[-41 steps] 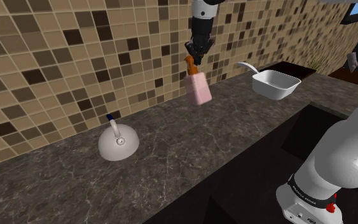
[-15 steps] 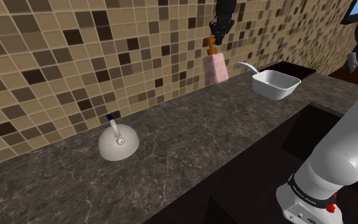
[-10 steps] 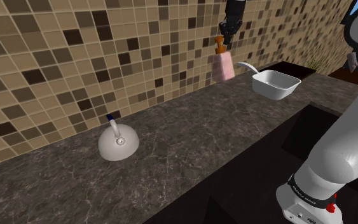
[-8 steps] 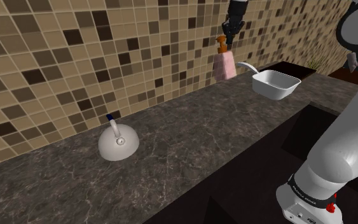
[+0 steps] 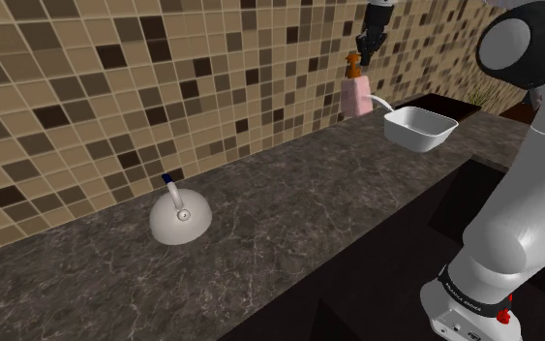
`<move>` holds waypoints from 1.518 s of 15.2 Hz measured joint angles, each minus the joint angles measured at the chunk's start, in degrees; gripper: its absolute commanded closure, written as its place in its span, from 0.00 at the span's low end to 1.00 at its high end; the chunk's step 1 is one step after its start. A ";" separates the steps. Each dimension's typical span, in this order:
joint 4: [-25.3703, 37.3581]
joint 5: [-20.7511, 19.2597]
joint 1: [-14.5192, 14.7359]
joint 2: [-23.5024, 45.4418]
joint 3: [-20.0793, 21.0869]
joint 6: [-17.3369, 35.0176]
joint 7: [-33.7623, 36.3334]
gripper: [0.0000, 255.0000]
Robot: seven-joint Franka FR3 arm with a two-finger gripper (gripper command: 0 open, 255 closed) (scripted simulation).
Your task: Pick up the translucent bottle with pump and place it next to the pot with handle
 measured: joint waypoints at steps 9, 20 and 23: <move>6.58 2.89 -5.37 8.09 -2.43 0.95 -7.26 1.00; -5.81 2.24 -4.45 5.36 -2.29 10.70 -7.40 1.00; -9.01 2.14 -4.30 4.76 -2.27 13.29 -7.50 1.00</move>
